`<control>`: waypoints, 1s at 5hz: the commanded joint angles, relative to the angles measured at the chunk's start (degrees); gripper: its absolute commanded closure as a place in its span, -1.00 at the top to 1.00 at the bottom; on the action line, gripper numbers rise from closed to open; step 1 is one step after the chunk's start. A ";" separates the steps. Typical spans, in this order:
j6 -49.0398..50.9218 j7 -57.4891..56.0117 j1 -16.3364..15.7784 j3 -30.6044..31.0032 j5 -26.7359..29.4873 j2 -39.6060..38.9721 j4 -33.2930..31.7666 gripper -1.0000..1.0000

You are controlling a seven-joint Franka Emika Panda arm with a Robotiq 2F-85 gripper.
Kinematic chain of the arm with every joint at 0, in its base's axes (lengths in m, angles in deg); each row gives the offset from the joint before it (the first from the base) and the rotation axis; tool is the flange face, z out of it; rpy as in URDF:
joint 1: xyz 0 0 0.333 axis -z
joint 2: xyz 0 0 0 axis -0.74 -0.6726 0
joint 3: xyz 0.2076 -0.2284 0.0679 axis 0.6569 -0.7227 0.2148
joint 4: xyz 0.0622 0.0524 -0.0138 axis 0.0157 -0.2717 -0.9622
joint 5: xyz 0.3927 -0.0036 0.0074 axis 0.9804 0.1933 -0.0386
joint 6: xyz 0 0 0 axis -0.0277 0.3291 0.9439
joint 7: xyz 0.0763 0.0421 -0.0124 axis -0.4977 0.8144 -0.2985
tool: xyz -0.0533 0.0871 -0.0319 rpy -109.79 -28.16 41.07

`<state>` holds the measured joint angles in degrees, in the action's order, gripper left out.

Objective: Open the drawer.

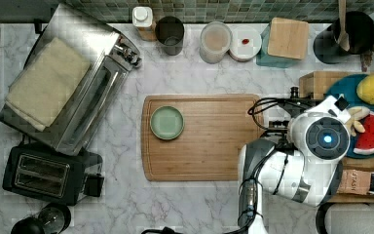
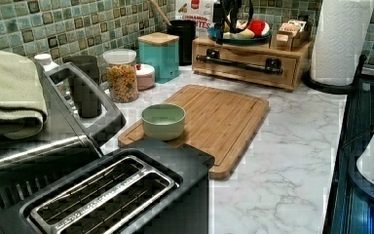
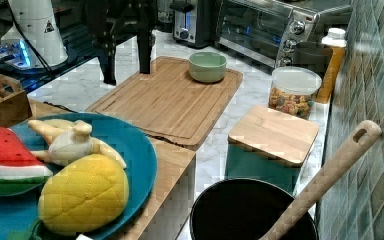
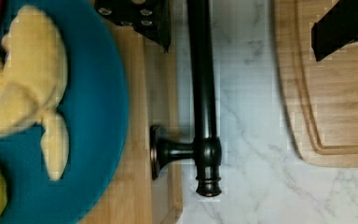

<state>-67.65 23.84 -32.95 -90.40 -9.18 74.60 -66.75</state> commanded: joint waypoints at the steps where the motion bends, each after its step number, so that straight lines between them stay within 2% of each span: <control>1: -2.10 3.28 -1.06 0.23 -4.20 -0.57 -2.10 1.00; 3: -3.33 4.74 -1.06 -0.89 -7.85 -4.53 -0.67 1.00; 5: -8.16 5.49 0.49 -1.54 -5.43 -6.70 -2.66 1.00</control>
<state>-72.65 27.00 -33.06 -91.45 -15.91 68.30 -69.66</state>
